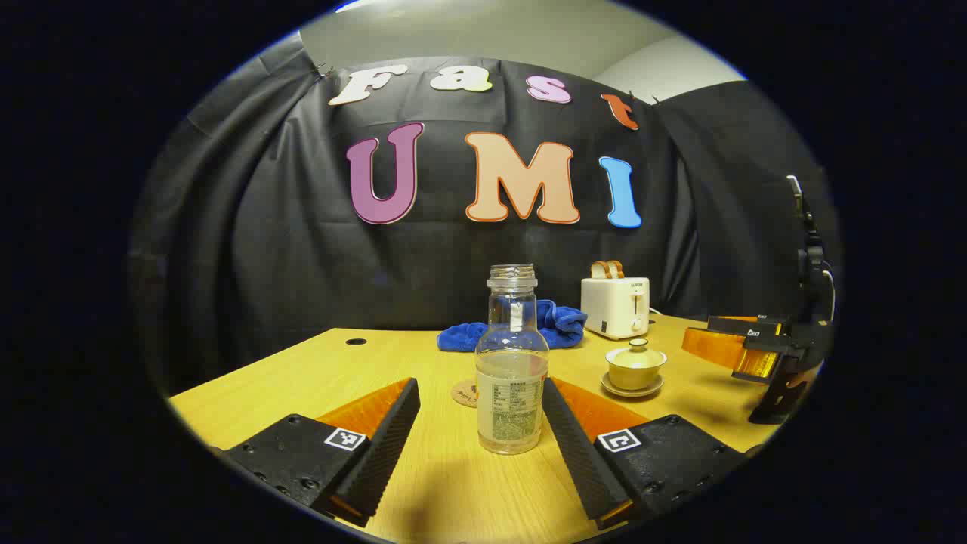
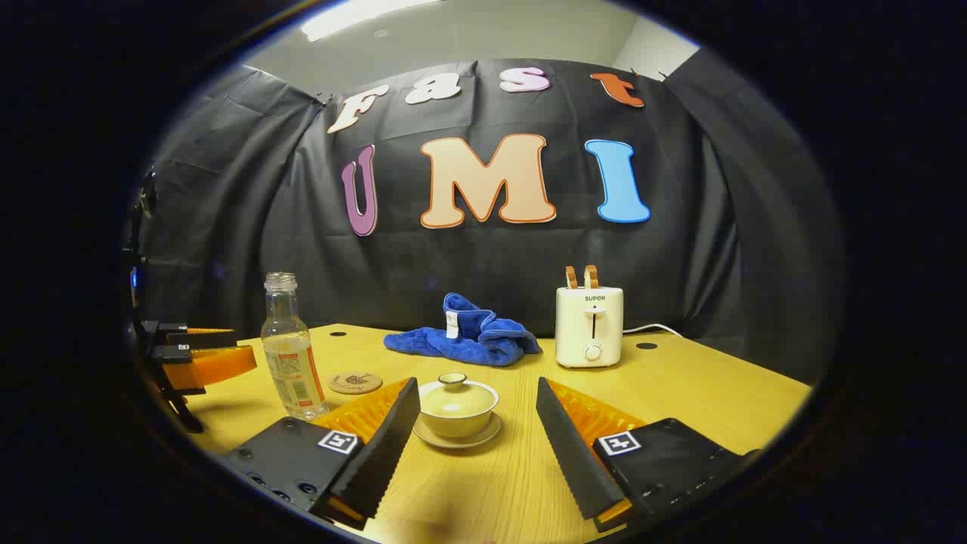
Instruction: Open the teacup lid with one hand, grasp the water bottle and pour water into the teacup with the other hand; after pouring, place the water bottle on the coaster and then close the teacup lid.
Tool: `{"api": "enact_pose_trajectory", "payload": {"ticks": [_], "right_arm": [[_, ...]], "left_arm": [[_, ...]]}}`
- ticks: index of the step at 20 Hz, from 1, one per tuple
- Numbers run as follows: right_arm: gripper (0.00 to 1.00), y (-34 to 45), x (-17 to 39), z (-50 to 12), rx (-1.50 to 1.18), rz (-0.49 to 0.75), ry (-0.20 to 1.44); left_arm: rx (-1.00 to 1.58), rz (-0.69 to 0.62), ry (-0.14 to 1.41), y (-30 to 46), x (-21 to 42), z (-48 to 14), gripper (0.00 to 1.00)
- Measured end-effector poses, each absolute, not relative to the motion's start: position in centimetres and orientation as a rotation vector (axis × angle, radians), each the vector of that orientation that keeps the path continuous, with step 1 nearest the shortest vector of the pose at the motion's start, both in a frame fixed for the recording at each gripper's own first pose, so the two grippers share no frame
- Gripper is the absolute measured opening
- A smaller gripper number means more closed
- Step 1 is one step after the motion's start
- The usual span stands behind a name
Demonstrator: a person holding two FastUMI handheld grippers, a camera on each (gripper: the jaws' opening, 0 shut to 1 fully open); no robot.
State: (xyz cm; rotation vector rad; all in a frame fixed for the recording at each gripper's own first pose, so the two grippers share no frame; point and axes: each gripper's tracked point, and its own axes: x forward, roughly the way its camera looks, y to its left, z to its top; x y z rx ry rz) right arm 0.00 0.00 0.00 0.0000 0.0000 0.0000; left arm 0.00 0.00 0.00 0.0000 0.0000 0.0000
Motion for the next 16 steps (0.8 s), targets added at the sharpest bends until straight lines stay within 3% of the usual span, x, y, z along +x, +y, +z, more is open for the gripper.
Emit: {"api": "enact_pose_trajectory", "payload": {"ticks": [6,7,8,16], "right_arm": [[0.94,-0.7,0.0,0.0,0.0,-0.034,-0.002],[1.0,-0.7,0.0,0.0,0.0,-0.034,0.0],[0.94,-0.7,0.0,0.0,-0.001,-0.033,-0.002],[0.94,-0.6,0.0,0.0,0.0,-0.034,-0.001]], "left_arm": [[0.001,0.032,-0.006,0.5,0.3,0.1,0.93],[0.002,0.051,-0.008,0.9,0.3,0.0,0.95],[0.001,0.073,-0.007,1.3,0.3,0.0,0.95],[0.004,0.141,-0.008,2.3,0.2,0.1,0.94]]}}
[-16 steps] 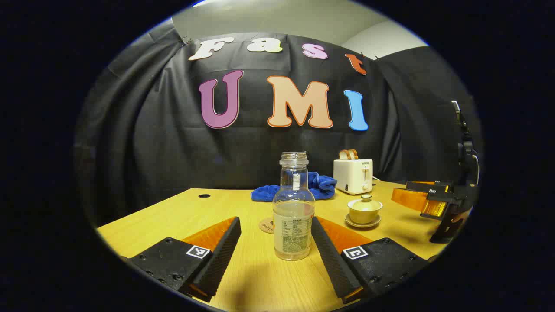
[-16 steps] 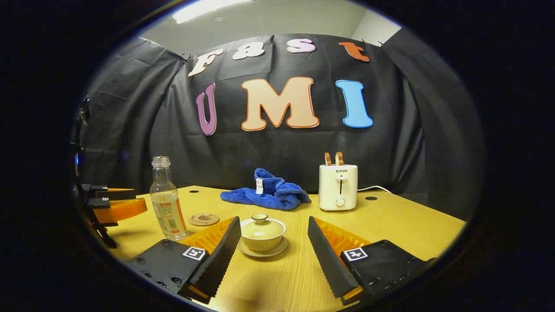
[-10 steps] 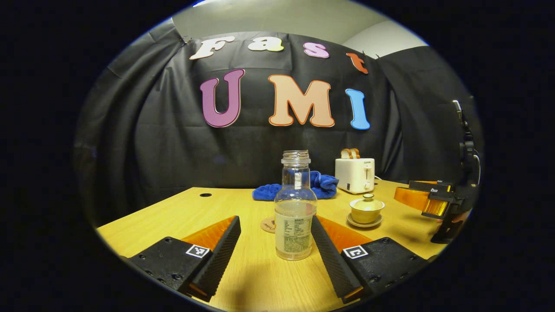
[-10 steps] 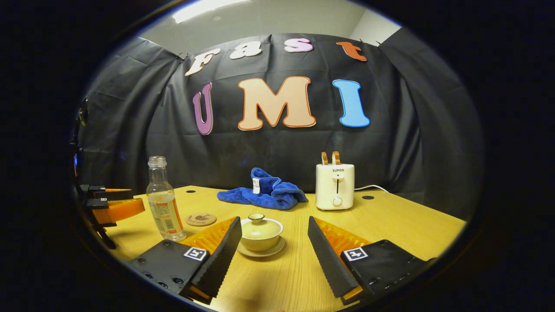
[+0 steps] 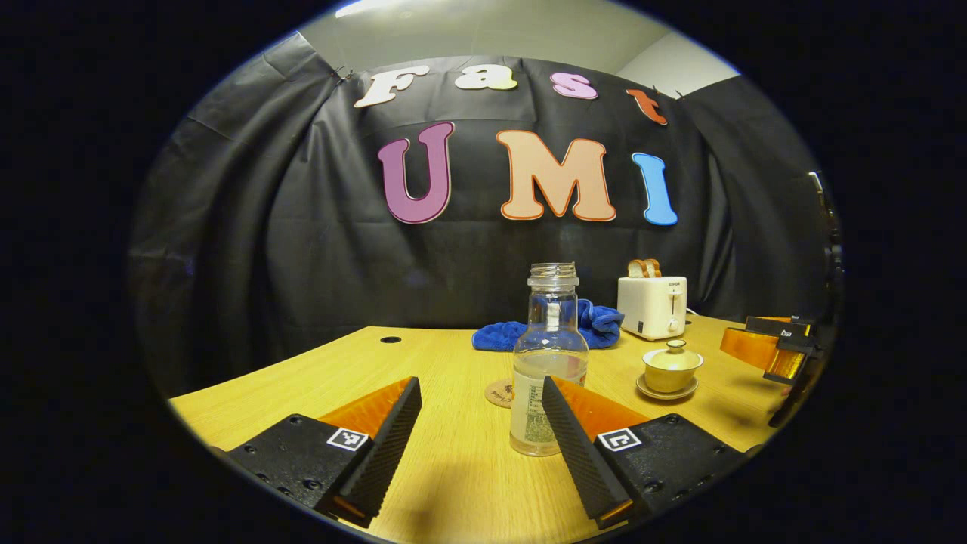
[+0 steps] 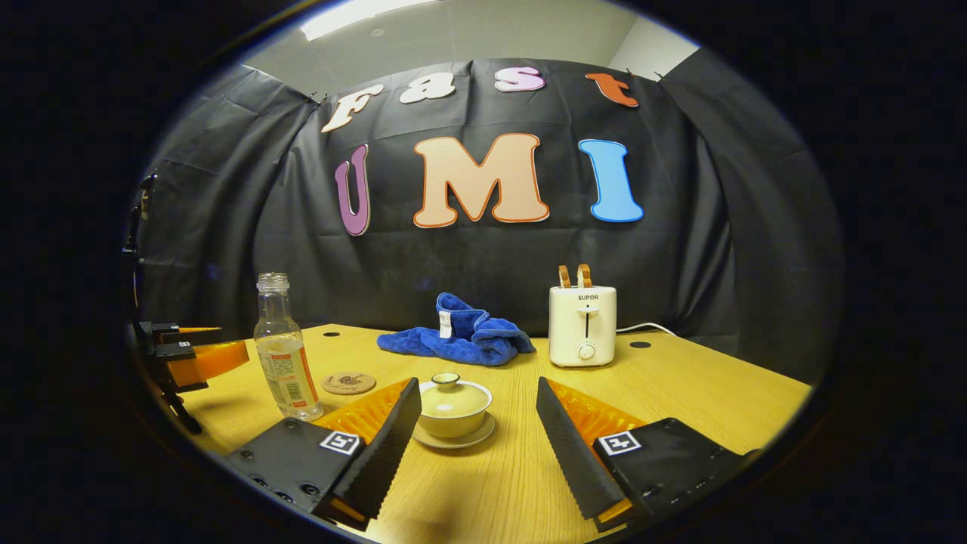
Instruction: Open the teacup lid with one hand, grasp the water bottle and pour water into the teacup with the other hand; after pouring, place the water bottle on the coaster and then close the teacup lid.
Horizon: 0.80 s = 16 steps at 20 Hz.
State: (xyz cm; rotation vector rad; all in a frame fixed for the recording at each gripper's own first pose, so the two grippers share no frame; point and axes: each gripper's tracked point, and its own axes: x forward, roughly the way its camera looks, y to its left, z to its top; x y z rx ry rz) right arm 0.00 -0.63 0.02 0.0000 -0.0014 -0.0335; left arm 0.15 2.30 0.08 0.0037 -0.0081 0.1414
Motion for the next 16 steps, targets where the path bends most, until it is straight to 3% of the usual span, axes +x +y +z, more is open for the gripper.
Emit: {"api": "enact_pose_trajectory", "payload": {"ticks": [16], "right_arm": [[0.97,2.0,3.0,-0.3,0.005,0.073,0.012]], "left_arm": [[0.003,0.118,-0.011,1.8,0.3,0.0,0.94]]}}
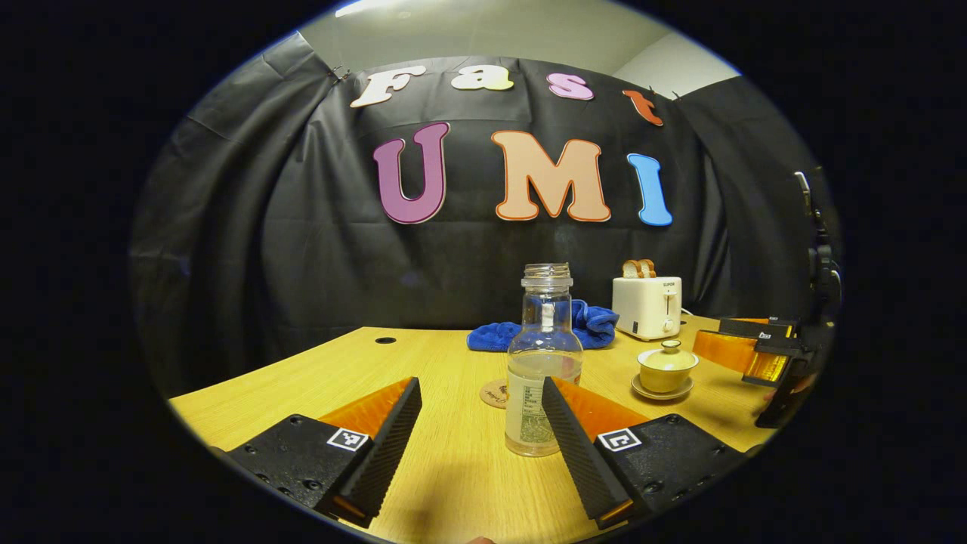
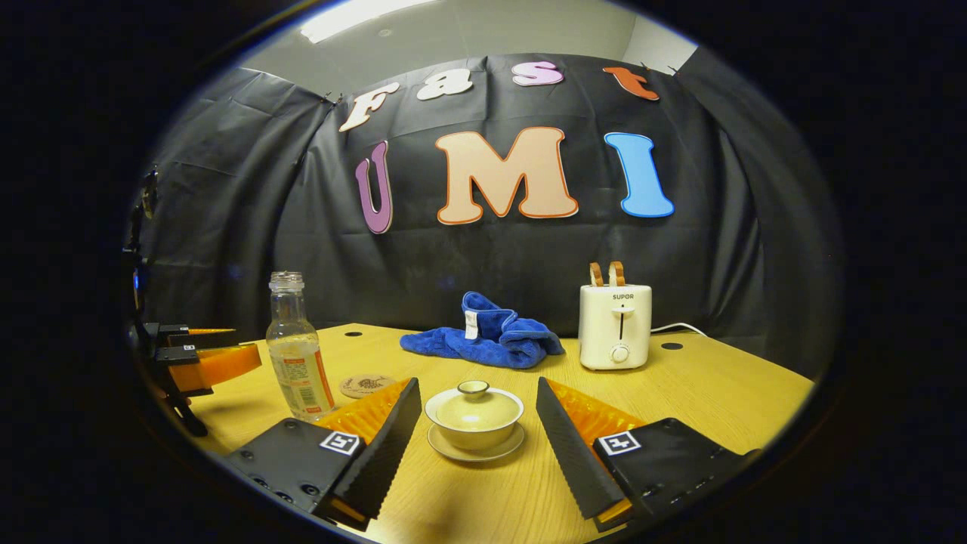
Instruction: Open the teacup lid with one hand, grasp the water bottle and pour water into the teacup with the other hand; after pouring, place the water bottle on the coaster and then close the teacup lid.
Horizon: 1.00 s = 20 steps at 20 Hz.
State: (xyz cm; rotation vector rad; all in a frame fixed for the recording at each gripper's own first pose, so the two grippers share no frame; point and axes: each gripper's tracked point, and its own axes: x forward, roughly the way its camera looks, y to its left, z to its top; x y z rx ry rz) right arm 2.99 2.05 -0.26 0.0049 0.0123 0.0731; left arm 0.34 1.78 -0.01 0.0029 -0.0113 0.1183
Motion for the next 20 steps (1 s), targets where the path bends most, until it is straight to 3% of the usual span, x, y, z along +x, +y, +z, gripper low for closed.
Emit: {"api": "enact_pose_trajectory", "payload": {"ticks": [10,11,12,14,17,20], "right_arm": [[1.0,2.8,7.1,-1.4,-0.004,0.069,0.083],[0.94,2.8,7.6,-1.6,-0.006,0.071,0.1],[0.97,2.9,7.9,-1.8,-0.007,0.069,0.118],[0.89,2.9,8.4,-2.3,-0.008,0.064,0.14],[0.9,3.0,8.6,-2.3,-0.011,0.061,0.163],[0.53,2.9,9.6,-2.9,-0.013,0.052,0.181]], "left_arm": [[0.003,0.109,-0.011,1.6,0.3,0.0,0.94],[0.003,0.109,-0.011,1.6,0.2,0.0,0.94],[0.003,0.109,-0.011,1.6,0.2,0.1,0.94],[0.003,0.109,-0.011,1.6,0.2,0.1,0.94],[0.003,0.11,-0.01,1.6,0.1,0.1,0.94],[0.003,0.11,-0.01,1.6,0.2,0.1,0.94]]}}
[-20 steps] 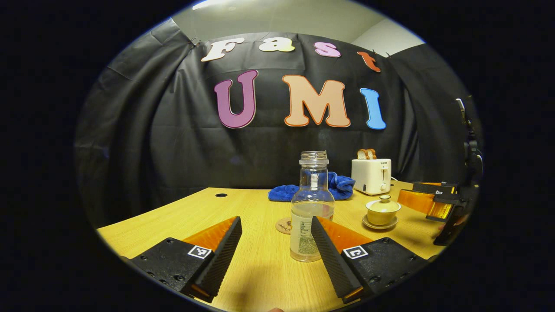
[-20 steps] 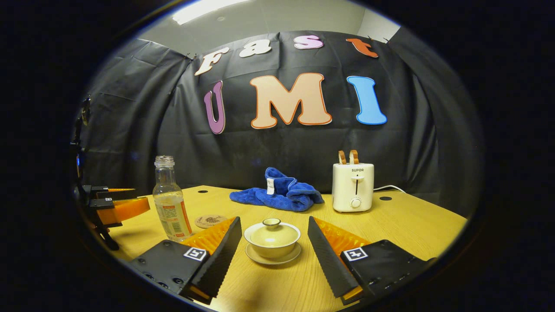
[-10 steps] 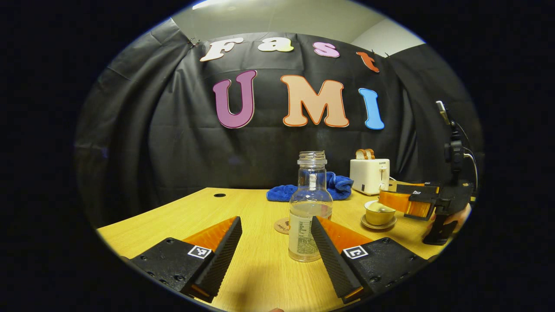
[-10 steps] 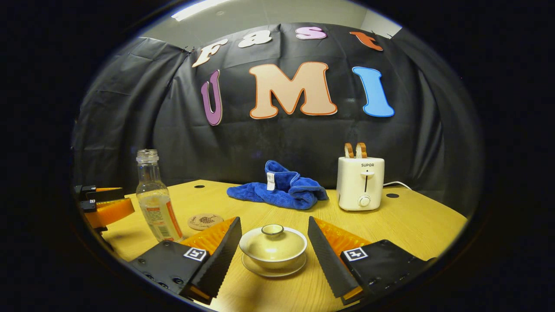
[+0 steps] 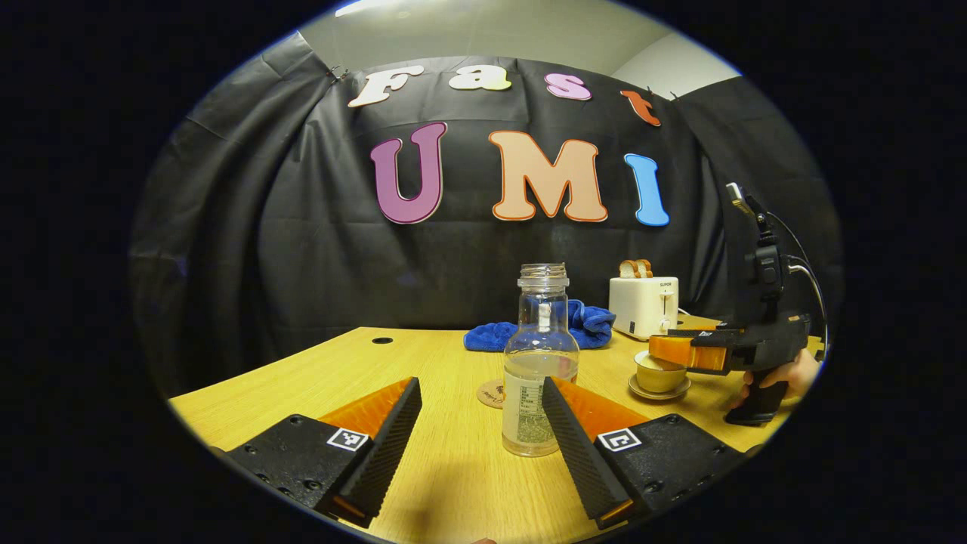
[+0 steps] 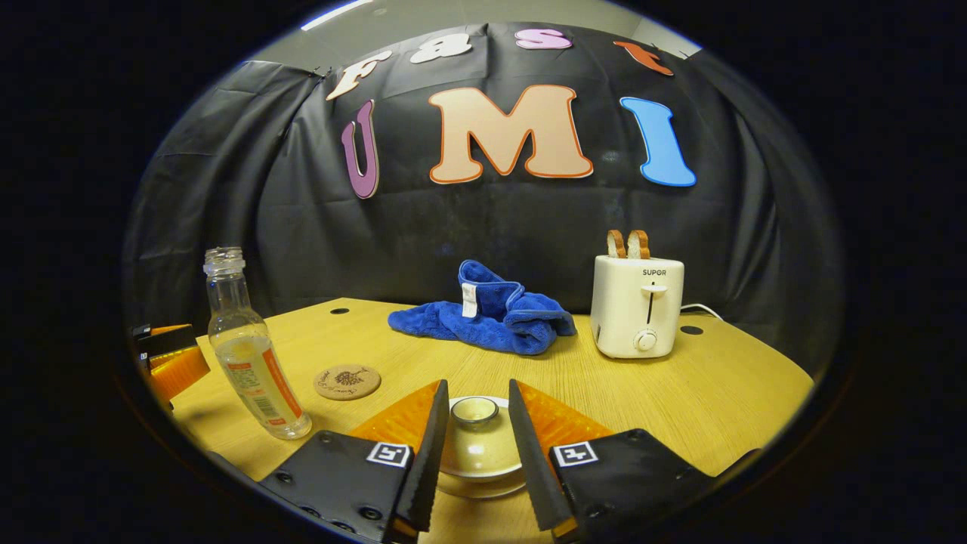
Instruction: Open the teacup lid with one hand, grasp the water bottle and pour water into the teacup with the other hand; after pouring, place the water bottle on the coaster and then close the teacup lid.
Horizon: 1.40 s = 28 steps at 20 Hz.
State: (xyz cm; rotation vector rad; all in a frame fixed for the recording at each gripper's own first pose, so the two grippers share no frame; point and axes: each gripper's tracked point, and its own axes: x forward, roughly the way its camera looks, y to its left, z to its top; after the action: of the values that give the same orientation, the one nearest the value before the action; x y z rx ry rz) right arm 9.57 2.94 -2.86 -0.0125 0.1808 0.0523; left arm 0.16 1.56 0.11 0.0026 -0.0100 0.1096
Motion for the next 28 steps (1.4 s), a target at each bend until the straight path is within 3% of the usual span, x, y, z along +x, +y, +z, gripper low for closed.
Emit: {"api": "enact_pose_trajectory", "payload": {"ticks": [2,4,6,16,28], "right_arm": [[0.55,2.9,9.5,-3.1,-0.012,0.057,0.19],[0.51,3.2,10.0,-3.0,-0.019,0.07,0.184],[0.35,3.4,9.8,-2.9,-0.032,0.073,0.18],[0.35,3.8,9.1,-1.6,-0.069,0.081,0.102],[0.35,-0.8,5.5,-0.3,-0.002,-0.067,0.024]], "left_arm": [[0.003,0.109,-0.01,1.5,0.1,0.1,0.94],[0.002,0.11,-0.01,1.5,0.1,0.1,0.94],[0.002,0.11,-0.01,1.5,0.1,0.1,0.94],[0.002,0.089,-0.011,1.0,0.3,0.0,0.94],[0.001,-0.011,-0.001,-1.5,2.5,-0.2,0.94]]}}
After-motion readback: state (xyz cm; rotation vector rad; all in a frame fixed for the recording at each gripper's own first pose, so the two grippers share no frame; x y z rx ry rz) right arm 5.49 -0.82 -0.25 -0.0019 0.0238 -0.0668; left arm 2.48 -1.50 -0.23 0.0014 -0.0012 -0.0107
